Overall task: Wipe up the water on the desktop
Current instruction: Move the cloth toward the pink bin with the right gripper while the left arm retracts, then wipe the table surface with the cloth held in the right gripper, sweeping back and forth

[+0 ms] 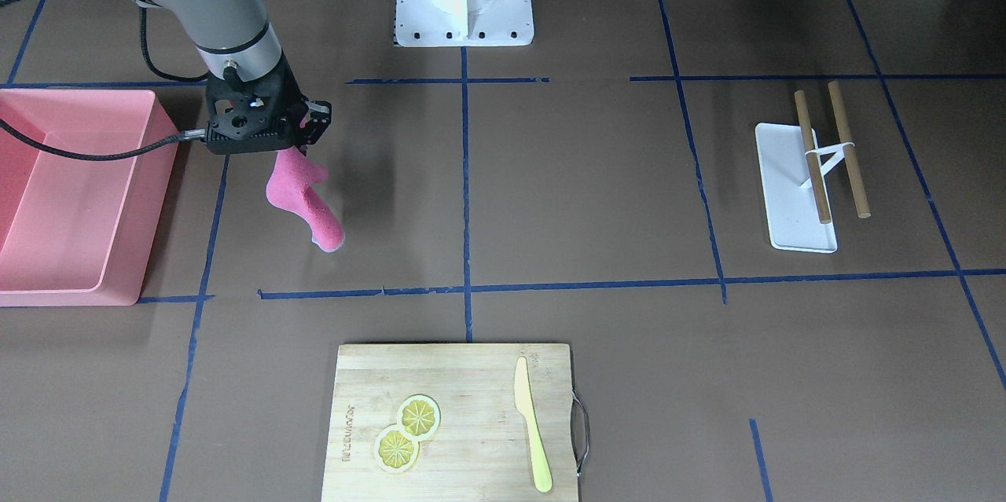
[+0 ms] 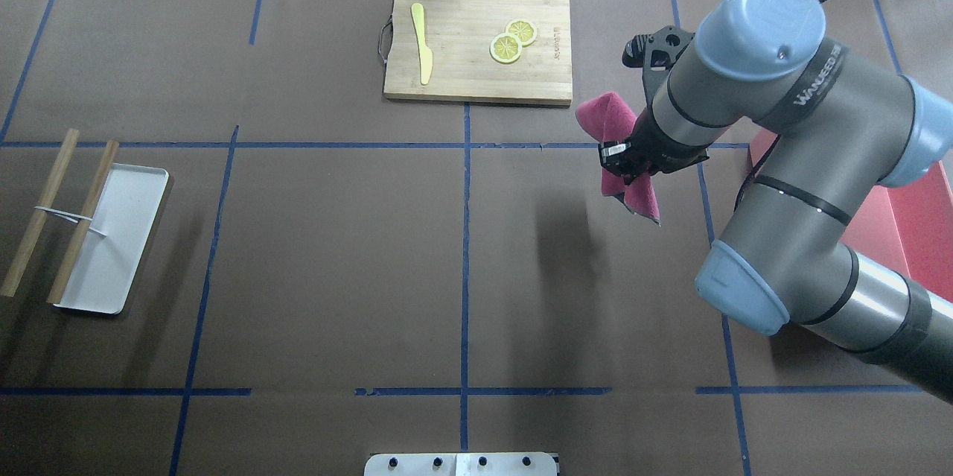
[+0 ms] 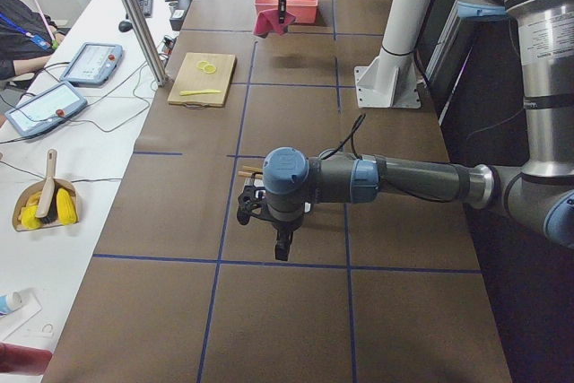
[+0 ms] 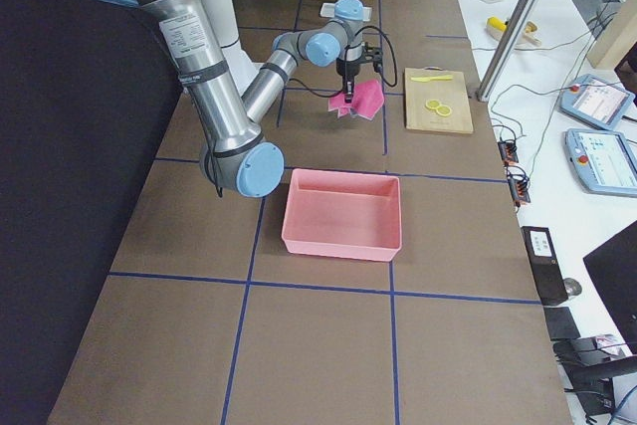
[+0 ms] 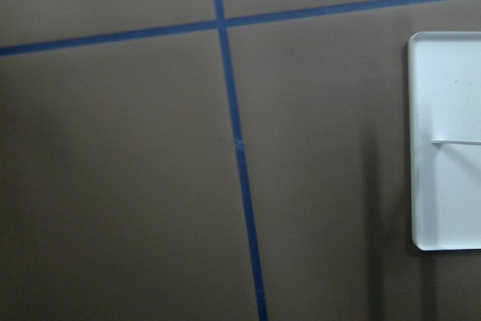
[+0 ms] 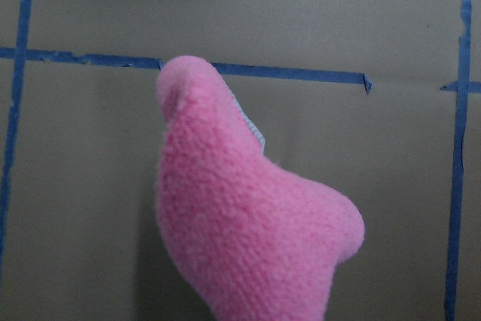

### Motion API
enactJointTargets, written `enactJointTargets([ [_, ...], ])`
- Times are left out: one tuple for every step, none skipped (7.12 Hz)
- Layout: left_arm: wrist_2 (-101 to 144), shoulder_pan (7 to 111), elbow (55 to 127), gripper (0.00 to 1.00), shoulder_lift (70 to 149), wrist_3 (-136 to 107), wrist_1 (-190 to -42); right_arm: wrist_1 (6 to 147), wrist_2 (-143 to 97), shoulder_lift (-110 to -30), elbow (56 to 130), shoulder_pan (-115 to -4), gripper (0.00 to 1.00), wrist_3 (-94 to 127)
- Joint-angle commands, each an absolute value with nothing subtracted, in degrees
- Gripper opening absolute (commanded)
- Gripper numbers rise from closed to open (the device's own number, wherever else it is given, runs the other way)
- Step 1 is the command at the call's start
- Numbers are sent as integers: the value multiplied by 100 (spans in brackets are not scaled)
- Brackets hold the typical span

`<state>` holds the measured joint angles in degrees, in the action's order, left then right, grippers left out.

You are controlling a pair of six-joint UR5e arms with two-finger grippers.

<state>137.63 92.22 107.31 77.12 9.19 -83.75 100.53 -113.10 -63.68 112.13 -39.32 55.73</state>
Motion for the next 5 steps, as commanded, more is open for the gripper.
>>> enactJointTargets([
  [13772, 9237, 10679, 100, 7804, 888, -8367, 10028, -10989, -6469, 11171, -3466, 0, 5938],
  [13772, 9229, 10679, 100, 7857, 818, -8358, 10020, -10525, -7104, 11406, -3454, 0, 5950],
  [13764, 9229, 10670, 100, 7927, 652, -8358, 10080, -10503, -7458, 11617, -3428, 0, 5950],
  [13772, 9237, 10679, 100, 7945, 650, -8358, 10212, -10477, -7479, 11523, -3228, 0, 5950],
  [13720, 9237, 10774, 100, 7945, 642, -8358, 10143, -10337, -7245, 11279, -3078, 0, 5976],
])
